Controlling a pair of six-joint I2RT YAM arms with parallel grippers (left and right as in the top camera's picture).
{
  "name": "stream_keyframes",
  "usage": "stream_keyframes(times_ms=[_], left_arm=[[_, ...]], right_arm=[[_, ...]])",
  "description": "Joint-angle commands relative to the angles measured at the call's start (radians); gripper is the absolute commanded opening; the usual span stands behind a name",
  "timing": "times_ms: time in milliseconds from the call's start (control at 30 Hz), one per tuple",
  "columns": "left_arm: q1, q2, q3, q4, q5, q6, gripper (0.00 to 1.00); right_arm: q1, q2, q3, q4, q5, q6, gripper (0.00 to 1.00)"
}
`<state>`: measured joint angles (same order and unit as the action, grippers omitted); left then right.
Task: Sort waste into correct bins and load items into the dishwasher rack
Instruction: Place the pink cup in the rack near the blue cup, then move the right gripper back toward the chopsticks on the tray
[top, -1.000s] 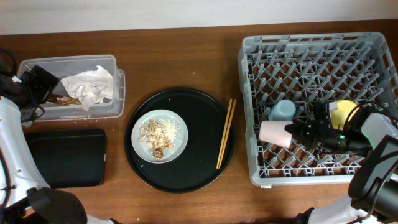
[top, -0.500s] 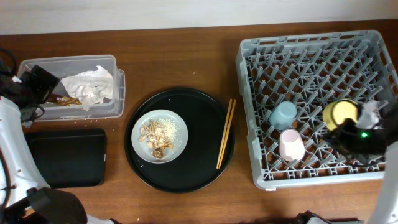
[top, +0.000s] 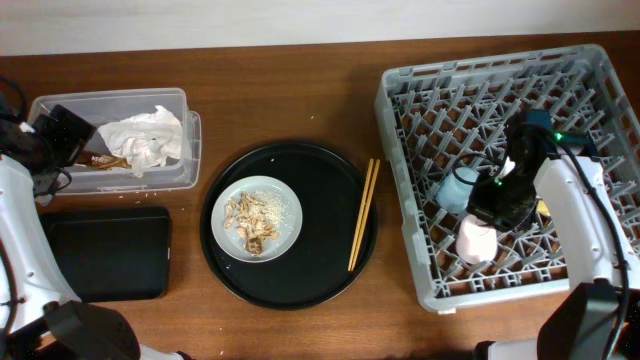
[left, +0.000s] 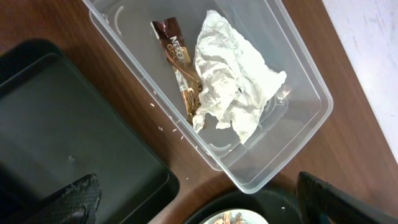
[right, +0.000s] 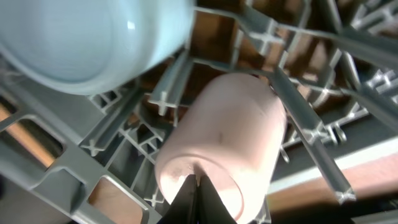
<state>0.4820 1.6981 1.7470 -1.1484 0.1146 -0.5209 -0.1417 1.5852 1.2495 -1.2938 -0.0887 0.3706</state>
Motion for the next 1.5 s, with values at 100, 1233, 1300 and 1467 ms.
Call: stream_keyframes(times_ms=[100,1233,1300,1467], left_arm=[[0.005,-0.003,0.006,0.001,-0.007,-0.005,0.99],[0.005,-0.003,0.006,0.001,-0.007,-0.005,0.99],[0.005,-0.003,0.006,0.001,-0.007,-0.005,0.99],[0.005,-0.003,0.006,0.001,-0.007,-0.005,0.99]], right_arm=[[-0.002,-0.073,0.106,-0.129,0.154,0.032,0.04],[0.017,-0.087,0.012,-0.091,0.263,0.057,0.05],[0.017,-0.087,0.023,-0.097,0.283,0.057,0.06],[0.027,-0.087,0.024,-0.032,-0.236,-0.336,0.11]])
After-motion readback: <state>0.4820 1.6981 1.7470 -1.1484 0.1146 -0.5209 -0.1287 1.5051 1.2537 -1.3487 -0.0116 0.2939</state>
